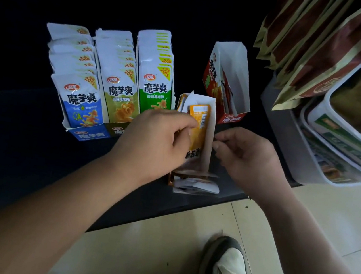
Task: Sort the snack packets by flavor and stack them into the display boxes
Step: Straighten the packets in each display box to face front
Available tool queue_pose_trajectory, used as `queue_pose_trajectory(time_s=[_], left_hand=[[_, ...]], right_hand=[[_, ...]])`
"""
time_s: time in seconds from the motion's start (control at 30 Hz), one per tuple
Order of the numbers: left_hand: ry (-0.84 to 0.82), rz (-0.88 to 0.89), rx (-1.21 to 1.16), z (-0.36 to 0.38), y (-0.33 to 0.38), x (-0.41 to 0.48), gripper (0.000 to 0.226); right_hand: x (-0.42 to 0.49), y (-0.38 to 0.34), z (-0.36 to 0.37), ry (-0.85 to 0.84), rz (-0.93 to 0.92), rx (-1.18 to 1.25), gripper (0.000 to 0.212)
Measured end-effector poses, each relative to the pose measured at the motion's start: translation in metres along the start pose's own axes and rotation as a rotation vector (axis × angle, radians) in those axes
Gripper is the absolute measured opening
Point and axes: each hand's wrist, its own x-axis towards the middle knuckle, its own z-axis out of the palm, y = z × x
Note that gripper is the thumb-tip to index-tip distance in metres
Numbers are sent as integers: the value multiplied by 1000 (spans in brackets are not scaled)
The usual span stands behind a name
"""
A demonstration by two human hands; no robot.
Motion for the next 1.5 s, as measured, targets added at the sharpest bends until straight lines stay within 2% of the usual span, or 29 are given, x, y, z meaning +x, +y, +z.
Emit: queue_pose_trajectory(time_s=[0.2,0.3,0.37,0.5,0.63,0.7,0.8,0.87,0.93,1.0,1.1,1.2,1.27,1.4,1.5], left_hand=[[23,77,119,0,-2,21,20],[-187,-36,353,-1,8,40,29],[-230,-104,402,-1,15,49,30],[-90,-220,-20,-4,15,45,36],[139,-342,-314,-27,11,32,25],[258,-497,-496,-40,5,32,22],[283,-760,-835,-47,-1,28,25],[236,-821,-884,-40,-2,18,25],[168,-797,-818,-30,-1,7,22],[101,-761,-711,-23,-2,-3,25],[9,-608,-505,-21,-7,-13,24],[-71,-474,-483,-19,-6,-20,21],[-79,-446,-473,-17,-6,-23,15],[-176,-347,-333,-12,-13,-31,15],[-116,-357,-236,-11,-19,-34,17]], right_hand=[[1,-2,3,0,-66,97,11],[1,0,2,-2,-85,100,10],[1,0,2,-3,-94,100,11],[3,5,3,7,-67,94,19],[5,7,2,45,-187,-75,64],[4,-1,3,30,-245,-51,81],[2,-23,1,54,-351,123,68],[5,-37,-6,80,-442,168,51],[8,-50,-14,60,-500,221,33],[8,-60,-17,32,-430,377,22],[6,-63,-15,70,-230,445,19],[5,-56,-14,99,-143,434,18],[5,-55,-14,80,-124,462,17],[5,-50,-13,38,-139,539,18],[6,-36,-10,-25,-139,494,14]])
